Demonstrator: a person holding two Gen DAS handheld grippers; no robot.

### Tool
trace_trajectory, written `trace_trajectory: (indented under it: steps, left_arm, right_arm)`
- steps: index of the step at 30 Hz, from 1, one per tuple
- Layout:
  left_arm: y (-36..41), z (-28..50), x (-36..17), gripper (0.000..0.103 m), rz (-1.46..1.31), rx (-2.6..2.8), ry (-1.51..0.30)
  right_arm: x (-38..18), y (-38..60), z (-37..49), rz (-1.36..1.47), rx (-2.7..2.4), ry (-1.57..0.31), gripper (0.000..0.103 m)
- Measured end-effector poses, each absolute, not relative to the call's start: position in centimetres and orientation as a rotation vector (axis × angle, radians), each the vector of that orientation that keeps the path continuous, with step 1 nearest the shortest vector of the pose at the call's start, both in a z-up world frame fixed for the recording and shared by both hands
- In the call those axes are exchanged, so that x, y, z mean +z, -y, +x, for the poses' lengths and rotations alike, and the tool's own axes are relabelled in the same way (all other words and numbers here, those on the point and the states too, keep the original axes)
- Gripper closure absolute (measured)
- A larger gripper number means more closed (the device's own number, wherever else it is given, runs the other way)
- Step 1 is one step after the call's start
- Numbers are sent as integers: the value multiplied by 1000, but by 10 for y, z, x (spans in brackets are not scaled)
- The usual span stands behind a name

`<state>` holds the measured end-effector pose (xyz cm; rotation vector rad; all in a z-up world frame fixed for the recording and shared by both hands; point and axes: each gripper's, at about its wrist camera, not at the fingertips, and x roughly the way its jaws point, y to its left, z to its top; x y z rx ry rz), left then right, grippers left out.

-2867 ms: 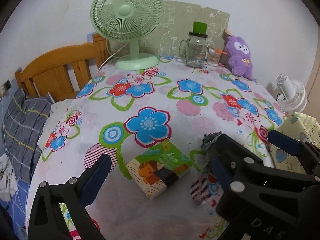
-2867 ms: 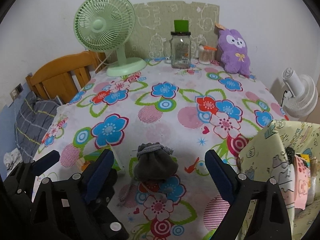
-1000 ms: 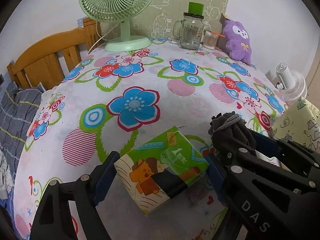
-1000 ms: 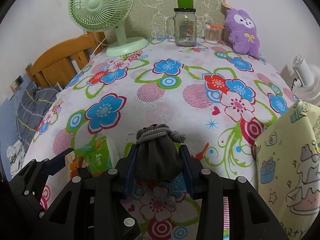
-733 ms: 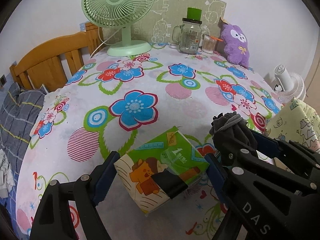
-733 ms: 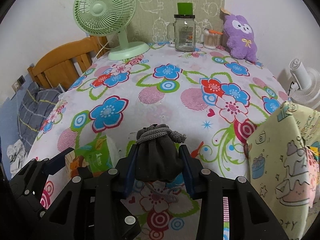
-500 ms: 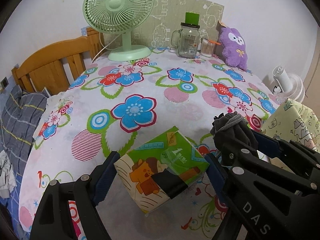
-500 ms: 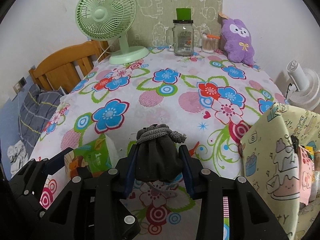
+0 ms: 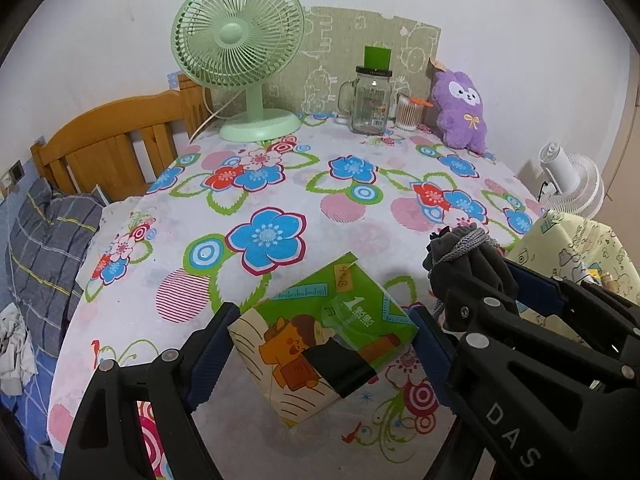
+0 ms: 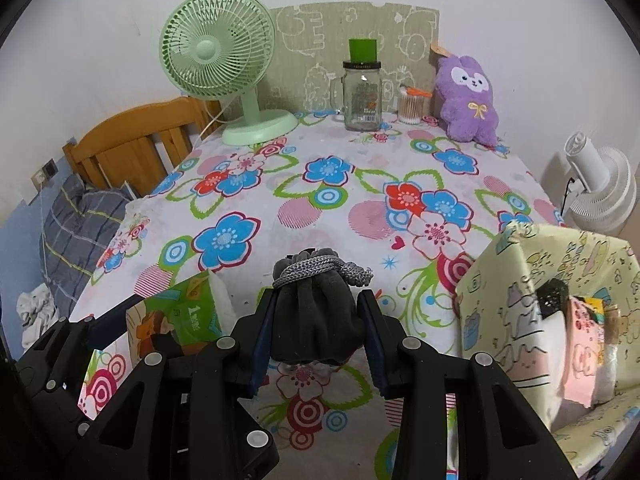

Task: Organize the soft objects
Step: 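Lift and carry the grey sock and green snack box over the box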

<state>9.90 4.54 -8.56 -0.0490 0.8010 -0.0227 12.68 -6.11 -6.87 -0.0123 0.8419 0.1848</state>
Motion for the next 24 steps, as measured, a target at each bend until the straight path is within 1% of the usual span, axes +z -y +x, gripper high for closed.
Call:
trace_trajectory:
  steps: [24]
  left_arm:
    - [-25,77,-31,17,-21,-34,-698]
  right_arm:
    - [-10,82,101,0,186,-737,60]
